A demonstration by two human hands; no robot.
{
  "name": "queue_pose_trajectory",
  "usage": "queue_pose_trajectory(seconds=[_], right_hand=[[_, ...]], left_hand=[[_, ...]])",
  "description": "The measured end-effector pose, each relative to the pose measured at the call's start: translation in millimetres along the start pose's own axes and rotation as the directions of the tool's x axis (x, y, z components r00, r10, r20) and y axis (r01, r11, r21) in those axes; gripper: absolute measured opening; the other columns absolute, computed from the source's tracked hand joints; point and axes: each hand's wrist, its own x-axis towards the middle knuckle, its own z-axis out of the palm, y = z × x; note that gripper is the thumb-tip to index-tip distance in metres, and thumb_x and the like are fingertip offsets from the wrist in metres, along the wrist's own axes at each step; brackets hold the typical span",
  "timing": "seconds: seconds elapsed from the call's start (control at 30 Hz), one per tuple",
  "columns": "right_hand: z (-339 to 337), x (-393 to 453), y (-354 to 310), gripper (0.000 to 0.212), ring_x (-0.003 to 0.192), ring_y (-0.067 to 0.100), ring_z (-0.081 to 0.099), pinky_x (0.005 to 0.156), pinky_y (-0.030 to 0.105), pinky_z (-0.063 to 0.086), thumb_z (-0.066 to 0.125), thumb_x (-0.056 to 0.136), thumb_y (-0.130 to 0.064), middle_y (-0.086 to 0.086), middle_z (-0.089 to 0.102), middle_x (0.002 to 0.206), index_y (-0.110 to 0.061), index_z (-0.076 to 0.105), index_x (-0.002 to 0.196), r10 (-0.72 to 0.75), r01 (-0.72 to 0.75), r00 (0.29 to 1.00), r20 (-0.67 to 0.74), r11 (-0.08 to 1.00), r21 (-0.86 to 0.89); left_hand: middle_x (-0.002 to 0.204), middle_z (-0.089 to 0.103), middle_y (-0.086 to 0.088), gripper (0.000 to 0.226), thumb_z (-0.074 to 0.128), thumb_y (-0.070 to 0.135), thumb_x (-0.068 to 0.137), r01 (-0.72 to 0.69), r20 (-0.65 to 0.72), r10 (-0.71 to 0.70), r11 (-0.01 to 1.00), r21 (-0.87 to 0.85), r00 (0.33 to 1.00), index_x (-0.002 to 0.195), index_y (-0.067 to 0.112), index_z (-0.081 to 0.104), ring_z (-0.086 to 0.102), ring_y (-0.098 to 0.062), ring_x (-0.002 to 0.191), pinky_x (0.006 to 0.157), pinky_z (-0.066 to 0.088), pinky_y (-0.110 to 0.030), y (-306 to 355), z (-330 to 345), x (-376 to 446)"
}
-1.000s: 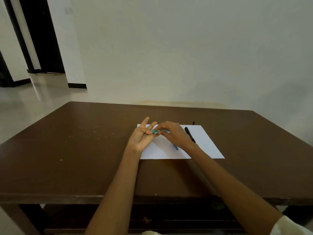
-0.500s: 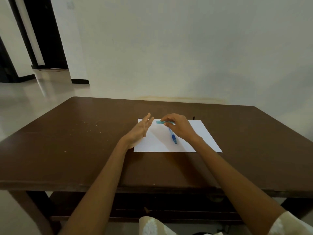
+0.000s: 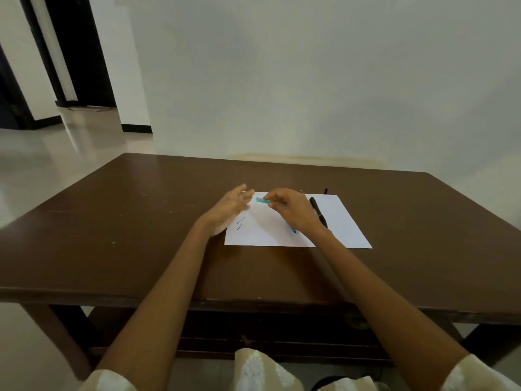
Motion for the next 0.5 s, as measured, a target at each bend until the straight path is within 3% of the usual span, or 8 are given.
queue_pose_trajectory(seconds=[0.1, 0.17, 0.3, 0.5], right_hand=[[6, -2, 0, 0.019, 0.096, 0.017, 0.060, 0.073, 0.003, 0.037, 0.060, 0.090, -0.013, 0.008, 0.067, 0.114, -0.009, 0.067, 0.108, 0.029, -0.028, 0.999, -0.022, 0.998, 0.065], [11, -2, -2, 0.018, 0.100, 0.020, 0.062, 0.078, 0.009, 0.040, 0.059, 0.091, -0.013, 0.008, 0.066, 0.116, -0.009, 0.066, 0.107, 0.051, -0.047, 0.998, -0.034, 0.991, 0.124], [20, -4, -6, 0.018, 0.103, 0.015, 0.061, 0.074, 0.005, 0.041, 0.058, 0.092, -0.015, 0.008, 0.066, 0.119, -0.012, 0.064, 0.108, 0.095, -0.076, 0.992, -0.086, 0.975, 0.208], [31, -6, -7, 0.017, 0.097, 0.010, 0.060, 0.073, 0.002, 0.040, 0.058, 0.092, -0.018, 0.007, 0.066, 0.117, -0.013, 0.064, 0.107, 0.095, -0.063, 0.988, -0.122, 0.968, 0.243]], left_hand=[[0.131, 0.056, -0.006, 0.047, 0.056, 0.008, 0.090, -0.089, -0.337, 0.125, 0.989, 0.121, 0.933, 0.135, 0.013, 0.043, 0.057, -0.017, 0.113, 0.093, 0.048, -0.029, 0, -6, 0], [0.114, 0.066, -0.007, 0.028, 0.059, 0.011, 0.089, -0.028, -0.472, 0.188, 0.945, 0.325, 0.862, 0.117, 0.012, 0.061, 0.062, -0.011, 0.084, 0.072, 0.051, -0.020, 1, -13, -2], [0.092, 0.069, -0.007, 0.016, 0.067, 0.018, 0.083, 0.211, -0.395, 0.097, 0.717, 0.664, 0.913, 0.095, 0.008, 0.072, 0.061, -0.015, 0.070, 0.070, 0.054, -0.026, 2, -18, -7], [0.096, 0.067, -0.009, 0.024, 0.071, 0.020, 0.080, 0.240, -0.323, 0.058, 0.547, 0.802, 0.945, 0.099, 0.006, 0.066, 0.062, -0.020, 0.084, 0.078, 0.052, -0.029, 6, -8, -2]])
